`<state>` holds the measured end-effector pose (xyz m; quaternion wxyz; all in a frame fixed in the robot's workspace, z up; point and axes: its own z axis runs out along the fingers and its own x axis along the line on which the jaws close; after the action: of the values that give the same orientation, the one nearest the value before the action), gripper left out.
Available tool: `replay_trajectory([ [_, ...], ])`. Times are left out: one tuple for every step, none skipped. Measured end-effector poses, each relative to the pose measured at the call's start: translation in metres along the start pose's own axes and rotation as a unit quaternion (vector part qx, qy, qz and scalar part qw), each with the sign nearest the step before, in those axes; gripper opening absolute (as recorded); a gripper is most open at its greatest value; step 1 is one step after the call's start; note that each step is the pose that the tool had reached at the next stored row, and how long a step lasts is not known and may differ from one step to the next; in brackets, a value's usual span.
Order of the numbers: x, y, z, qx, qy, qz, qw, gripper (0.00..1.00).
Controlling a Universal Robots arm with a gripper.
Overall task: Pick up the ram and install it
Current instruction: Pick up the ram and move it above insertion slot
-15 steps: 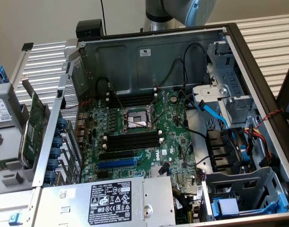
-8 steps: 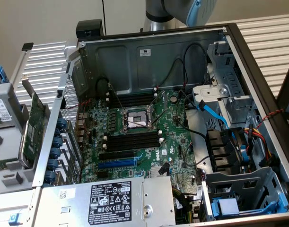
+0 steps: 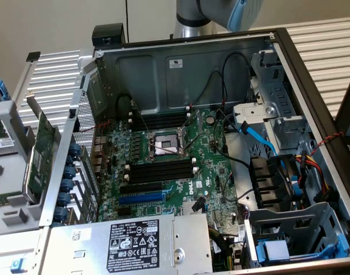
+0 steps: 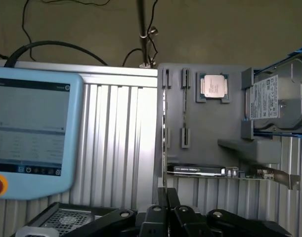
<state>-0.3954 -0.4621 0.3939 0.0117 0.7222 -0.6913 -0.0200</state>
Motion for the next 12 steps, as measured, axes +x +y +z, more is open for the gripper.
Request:
replay_trajectory([
  [0.001, -0.0033, -0.0036, -0.0016, 0.0000, 0.000, 1.0000, 0.12],
  [0.002, -0.0067, -0.0070, -0.0031, -0.0001, 0.000, 1.0000, 0.12],
  [0.003, -0.0100, -0.0105, -0.0047, -0.0002, 0.000, 1.0000, 0.12],
  [0.004, -0.0136, -0.0140, -0.0063, -0.0003, 0.000, 1.0000, 0.12],
  [0.005, -0.0173, -0.0170, -0.0078, -0.0004, 0.000, 1.0000, 0.12],
  [0.006, -0.0212, -0.0197, -0.0091, -0.0004, 0.000, 1.0000, 0.12],
  [0.007, -0.0252, -0.0223, -0.0105, -0.0004, 0.000, 0.9999, 0.12],
  [0.007, -0.0296, -0.0242, -0.0117, -0.0004, 0.000, 0.9999, 0.12],
  [0.008, -0.0338, -0.0255, -0.0123, -0.0005, 0.000, 0.9999, 0.12],
  [0.008, -0.0385, -0.0268, -0.0131, -0.0004, 0.000, 0.9999, 0.12],
  [0.009, -0.0430, -0.0279, -0.0135, -0.0004, 0.000, 0.9999, 0.12],
  [0.009, -0.0474, -0.0289, -0.0139, -0.0003, 0.000, 0.9999, 0.12],
])
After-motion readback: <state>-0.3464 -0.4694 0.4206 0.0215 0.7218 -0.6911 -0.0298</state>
